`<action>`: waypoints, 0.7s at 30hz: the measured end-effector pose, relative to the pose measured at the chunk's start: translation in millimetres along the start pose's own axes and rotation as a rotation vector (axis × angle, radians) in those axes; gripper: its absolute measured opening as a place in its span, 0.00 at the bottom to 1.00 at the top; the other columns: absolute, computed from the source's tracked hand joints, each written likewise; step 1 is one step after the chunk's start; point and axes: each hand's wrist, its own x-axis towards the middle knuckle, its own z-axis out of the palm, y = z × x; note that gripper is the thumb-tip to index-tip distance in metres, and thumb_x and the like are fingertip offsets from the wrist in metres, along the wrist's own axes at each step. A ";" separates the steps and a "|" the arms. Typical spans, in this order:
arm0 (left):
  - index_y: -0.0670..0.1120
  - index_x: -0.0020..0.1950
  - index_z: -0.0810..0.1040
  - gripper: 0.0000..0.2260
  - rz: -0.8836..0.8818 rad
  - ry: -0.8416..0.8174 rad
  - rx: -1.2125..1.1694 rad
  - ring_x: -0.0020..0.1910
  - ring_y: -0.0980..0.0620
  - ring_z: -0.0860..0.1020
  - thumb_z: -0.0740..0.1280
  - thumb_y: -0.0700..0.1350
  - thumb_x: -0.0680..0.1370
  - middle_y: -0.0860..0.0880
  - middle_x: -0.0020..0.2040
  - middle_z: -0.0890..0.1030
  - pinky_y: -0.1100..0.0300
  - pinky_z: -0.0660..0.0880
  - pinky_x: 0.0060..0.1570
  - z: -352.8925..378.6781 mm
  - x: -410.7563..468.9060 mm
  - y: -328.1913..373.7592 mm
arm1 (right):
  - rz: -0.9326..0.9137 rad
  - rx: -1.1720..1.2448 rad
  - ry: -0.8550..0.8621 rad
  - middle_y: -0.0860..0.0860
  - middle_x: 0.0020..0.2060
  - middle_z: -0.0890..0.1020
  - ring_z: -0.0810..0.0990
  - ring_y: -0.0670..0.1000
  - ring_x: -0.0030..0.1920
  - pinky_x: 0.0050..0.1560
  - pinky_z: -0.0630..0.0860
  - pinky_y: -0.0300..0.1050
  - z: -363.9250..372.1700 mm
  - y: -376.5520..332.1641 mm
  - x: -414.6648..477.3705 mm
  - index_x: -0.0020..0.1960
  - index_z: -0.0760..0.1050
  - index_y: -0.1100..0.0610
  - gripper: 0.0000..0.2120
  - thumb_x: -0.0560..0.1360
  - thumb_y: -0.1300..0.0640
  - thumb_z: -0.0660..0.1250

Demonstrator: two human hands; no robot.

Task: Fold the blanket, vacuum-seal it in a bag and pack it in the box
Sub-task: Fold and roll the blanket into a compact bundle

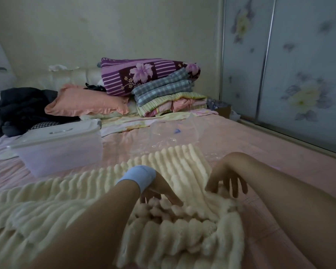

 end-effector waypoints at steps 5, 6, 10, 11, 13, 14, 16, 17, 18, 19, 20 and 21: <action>0.48 0.65 0.77 0.19 0.131 0.399 -0.044 0.54 0.49 0.82 0.59 0.57 0.81 0.51 0.57 0.82 0.51 0.77 0.58 -14.5 13.4 10.0 | -0.221 0.201 0.616 0.56 0.53 0.78 0.78 0.57 0.48 0.33 0.70 0.41 -7.8 -2.8 38.3 0.61 0.74 0.59 0.14 0.78 0.55 0.63; 0.47 0.65 0.76 0.18 0.160 0.465 -0.034 0.52 0.50 0.82 0.59 0.54 0.81 0.51 0.56 0.83 0.52 0.78 0.56 -19.5 18.7 13.5 | -0.233 0.244 0.643 0.56 0.54 0.78 0.77 0.57 0.49 0.32 0.68 0.41 -9.6 -6.1 47.2 0.59 0.74 0.60 0.13 0.77 0.56 0.63; 0.46 0.63 0.78 0.13 0.209 0.593 0.042 0.50 0.50 0.83 0.60 0.47 0.81 0.51 0.55 0.83 0.54 0.79 0.54 -43.2 39.1 26.3 | -0.253 0.408 0.669 0.57 0.57 0.82 0.81 0.58 0.55 0.43 0.71 0.41 -18.0 -23.0 90.7 0.60 0.77 0.62 0.16 0.75 0.55 0.65; 0.46 0.63 0.78 0.13 0.212 0.637 0.091 0.52 0.49 0.83 0.60 0.46 0.81 0.50 0.57 0.82 0.54 0.79 0.55 -50.3 45.4 28.9 | -0.250 0.439 0.673 0.57 0.58 0.81 0.81 0.58 0.57 0.46 0.71 0.41 -21.9 -27.6 99.8 0.62 0.76 0.63 0.18 0.76 0.54 0.66; 0.50 0.64 0.78 0.13 0.212 0.764 0.201 0.57 0.48 0.79 0.60 0.47 0.81 0.52 0.61 0.78 0.53 0.76 0.58 -64.0 59.3 32.0 | -0.245 0.508 0.648 0.57 0.58 0.81 0.80 0.58 0.56 0.47 0.71 0.42 -31.1 -36.0 119.0 0.66 0.73 0.64 0.23 0.76 0.51 0.67; 0.53 0.64 0.77 0.13 0.217 0.821 0.215 0.58 0.49 0.78 0.60 0.49 0.81 0.53 0.63 0.77 0.54 0.75 0.58 -71.5 68.5 31.5 | -0.246 0.524 0.634 0.57 0.57 0.80 0.80 0.57 0.55 0.47 0.72 0.42 -35.7 -39.4 128.9 0.66 0.73 0.64 0.25 0.76 0.50 0.68; 0.58 0.64 0.75 0.13 0.223 0.886 0.182 0.56 0.50 0.78 0.59 0.51 0.81 0.54 0.63 0.76 0.55 0.76 0.55 -87.3 87.6 27.6 | -0.246 0.530 0.639 0.56 0.55 0.80 0.80 0.57 0.53 0.50 0.73 0.43 -46.8 -45.5 145.3 0.64 0.75 0.63 0.23 0.75 0.48 0.69; 0.59 0.64 0.74 0.14 0.220 0.897 0.164 0.55 0.50 0.78 0.58 0.51 0.80 0.54 0.63 0.77 0.56 0.76 0.52 -94.3 96.8 24.6 | -0.248 0.540 0.645 0.55 0.53 0.80 0.80 0.56 0.52 0.50 0.74 0.44 -52.5 -47.5 152.2 0.62 0.75 0.61 0.23 0.74 0.48 0.71; 0.59 0.64 0.74 0.14 0.211 0.904 0.162 0.54 0.50 0.79 0.58 0.51 0.80 0.54 0.62 0.77 0.57 0.76 0.51 -101.2 105.5 22.0 | -0.252 0.567 0.639 0.53 0.52 0.80 0.80 0.55 0.50 0.50 0.75 0.44 -58.3 -48.8 158.5 0.61 0.76 0.60 0.23 0.72 0.48 0.72; 0.58 0.64 0.74 0.14 0.201 0.914 0.172 0.54 0.50 0.78 0.58 0.51 0.80 0.54 0.62 0.77 0.57 0.75 0.50 -107.4 112.7 19.9 | -0.257 0.590 0.612 0.52 0.50 0.80 0.80 0.54 0.48 0.50 0.76 0.44 -64.5 -50.6 163.0 0.59 0.75 0.58 0.23 0.69 0.47 0.74; 0.57 0.64 0.75 0.14 0.182 0.931 0.198 0.54 0.49 0.78 0.57 0.50 0.80 0.53 0.60 0.78 0.57 0.74 0.49 -114.0 118.7 18.2 | -0.264 0.583 0.571 0.51 0.48 0.81 0.81 0.53 0.47 0.49 0.79 0.45 -70.6 -53.6 165.0 0.57 0.75 0.57 0.23 0.67 0.47 0.75; 0.53 0.63 0.76 0.14 0.161 0.954 0.241 0.53 0.48 0.79 0.57 0.48 0.81 0.51 0.58 0.79 0.57 0.73 0.47 -120.5 121.6 16.8 | -0.260 0.536 0.526 0.52 0.47 0.81 0.82 0.53 0.46 0.48 0.80 0.46 -77.5 -56.4 164.4 0.53 0.74 0.57 0.22 0.66 0.47 0.75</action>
